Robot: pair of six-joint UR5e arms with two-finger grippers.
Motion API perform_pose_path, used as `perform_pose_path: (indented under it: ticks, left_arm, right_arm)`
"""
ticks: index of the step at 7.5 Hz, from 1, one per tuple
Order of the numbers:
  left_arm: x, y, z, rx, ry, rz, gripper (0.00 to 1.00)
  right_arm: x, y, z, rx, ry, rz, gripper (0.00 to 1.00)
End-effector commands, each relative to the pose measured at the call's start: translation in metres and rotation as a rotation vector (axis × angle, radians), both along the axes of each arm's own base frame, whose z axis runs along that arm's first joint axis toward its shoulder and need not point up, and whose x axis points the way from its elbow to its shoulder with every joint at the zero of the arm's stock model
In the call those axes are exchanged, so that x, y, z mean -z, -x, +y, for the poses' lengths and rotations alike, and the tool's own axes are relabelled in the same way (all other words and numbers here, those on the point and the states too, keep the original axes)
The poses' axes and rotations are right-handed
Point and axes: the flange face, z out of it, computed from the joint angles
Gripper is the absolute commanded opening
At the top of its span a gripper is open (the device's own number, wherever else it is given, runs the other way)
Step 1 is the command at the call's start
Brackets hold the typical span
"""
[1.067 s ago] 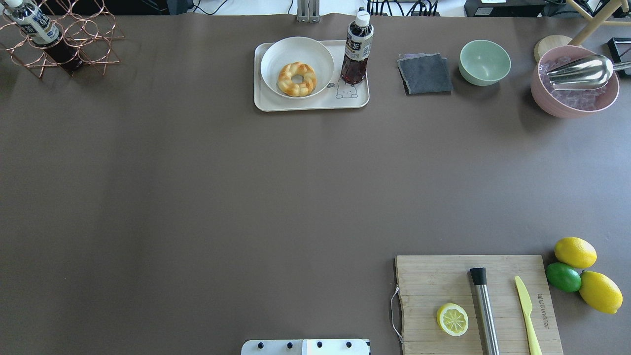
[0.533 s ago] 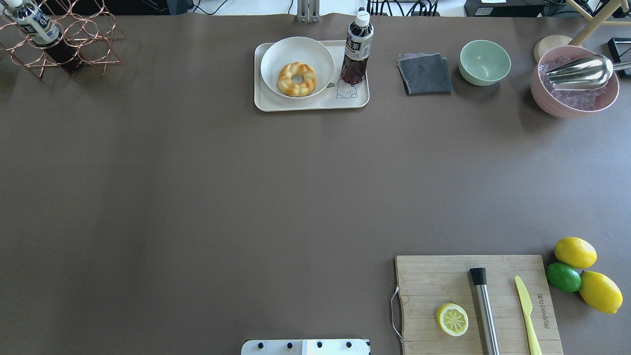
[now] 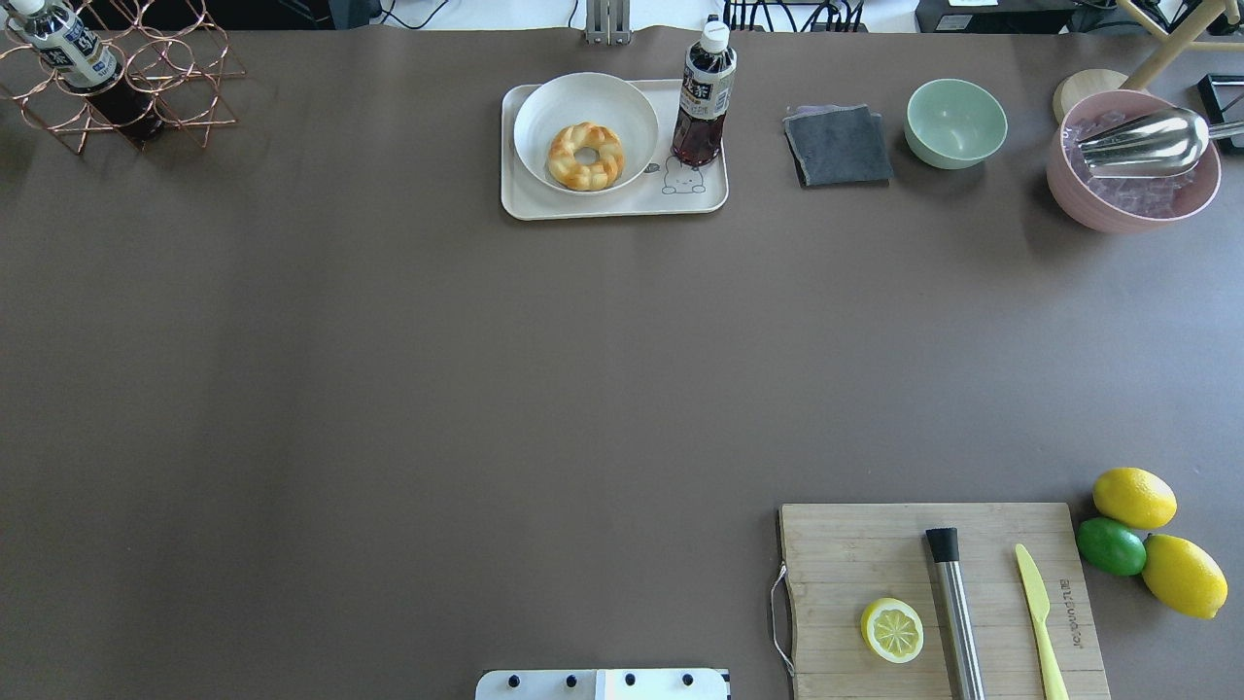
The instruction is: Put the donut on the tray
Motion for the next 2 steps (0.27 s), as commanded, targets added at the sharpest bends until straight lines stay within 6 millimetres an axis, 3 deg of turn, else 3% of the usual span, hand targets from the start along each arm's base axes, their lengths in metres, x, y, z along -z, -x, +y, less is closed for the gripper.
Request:
perform_pose_path:
  ticks: [1, 2]
  left_arm:
    - [0.0028, 0.0, -0.0019, 0.0, -0.005, 0.0, 0.99]
    - [0.0051, -0.0001, -0.0035, 0.0, -0.01, 0.001, 0.99]
  right_arm:
    - [0.0, 0.0007, -0.0001, 0.002, 0.0, 0.0, 1.0]
    - [0.0, 0.0, 0.0, 0.0, 0.0, 0.0, 1.0]
